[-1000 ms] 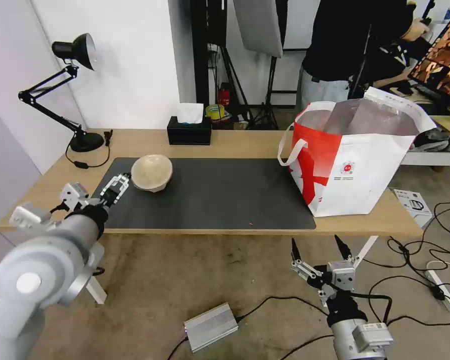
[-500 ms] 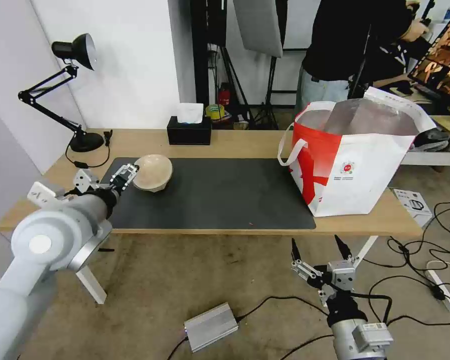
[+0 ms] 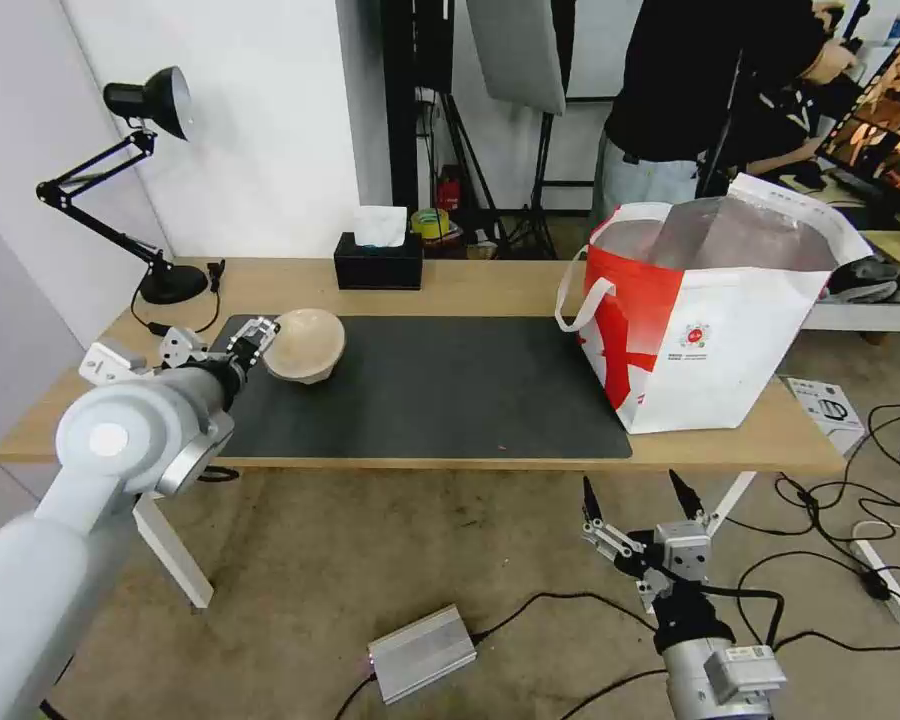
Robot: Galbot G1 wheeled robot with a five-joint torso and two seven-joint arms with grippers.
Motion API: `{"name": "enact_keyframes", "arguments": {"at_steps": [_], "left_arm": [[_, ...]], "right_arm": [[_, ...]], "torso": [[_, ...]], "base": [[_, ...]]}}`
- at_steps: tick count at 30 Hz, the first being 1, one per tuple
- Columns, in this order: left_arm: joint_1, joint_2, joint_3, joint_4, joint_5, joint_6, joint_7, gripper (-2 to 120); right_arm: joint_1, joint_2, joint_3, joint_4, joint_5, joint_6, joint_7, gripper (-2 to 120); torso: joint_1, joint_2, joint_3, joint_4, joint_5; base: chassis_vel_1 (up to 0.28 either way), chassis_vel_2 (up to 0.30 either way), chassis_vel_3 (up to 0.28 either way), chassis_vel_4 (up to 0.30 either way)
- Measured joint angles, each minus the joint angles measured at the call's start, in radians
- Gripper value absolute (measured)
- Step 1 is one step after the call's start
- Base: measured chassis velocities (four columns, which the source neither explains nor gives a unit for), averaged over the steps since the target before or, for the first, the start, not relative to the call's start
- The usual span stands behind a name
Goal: Pick up the trash from the table and place it into the takeout bag.
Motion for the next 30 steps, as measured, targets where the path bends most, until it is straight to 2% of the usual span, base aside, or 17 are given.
{"name": "enact_keyframes", "arguments": {"at_steps": [30], "left_arm": [[-0.121,-0.070,0.081,0.174,0.017,0.023,0.001,100]], "right_arm": [[0.000,0.000,0.000,0.000,0.000,0.000,0.000,100]], "torso": [[0.000,0.000,0.000,0.0000,0.0001]], "base": [[0.000,0.000,0.000,0.000]]}}
